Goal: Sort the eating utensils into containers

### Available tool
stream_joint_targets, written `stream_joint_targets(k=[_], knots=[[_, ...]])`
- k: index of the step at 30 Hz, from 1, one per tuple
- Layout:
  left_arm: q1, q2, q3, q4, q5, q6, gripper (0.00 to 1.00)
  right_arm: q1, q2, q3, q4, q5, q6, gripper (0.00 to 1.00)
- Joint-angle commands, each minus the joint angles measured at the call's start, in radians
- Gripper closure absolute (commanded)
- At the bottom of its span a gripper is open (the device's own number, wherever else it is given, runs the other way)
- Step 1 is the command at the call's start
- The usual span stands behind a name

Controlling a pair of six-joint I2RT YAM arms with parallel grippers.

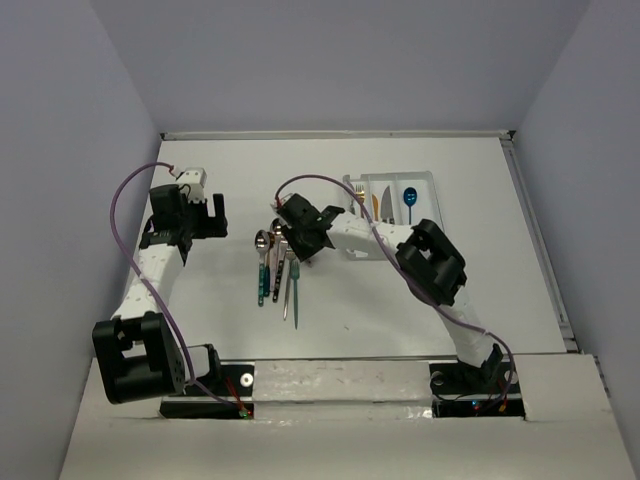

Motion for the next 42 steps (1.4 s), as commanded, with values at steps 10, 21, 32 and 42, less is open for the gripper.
stream_joint_targets(k=[10, 21, 32, 42], knots=[[0.022, -0.020, -0.012, 0.029, 0.023, 0.015, 0.01, -0.056, 0.045, -0.018, -0.036, 0.066, 0.101, 0.91], [0.028, -0.015, -0.009, 0.030, 0.030, 0.014, 0.01, -0.006, -0.216, -0.480, -0.013, -0.093, 0.291, 0.90], [0.034, -0.027, -0.008, 0.021, 0.035, 0.012, 0.01, -0.006, -0.104, -0.264, -0.111, 0.075, 0.240, 0.63], [0.046, -0.030, -0.009, 0.023, 0.049, 0.012, 0.01, -0.058, -0.011, -0.213, -0.075, 0.034, 0.196, 0.63]])
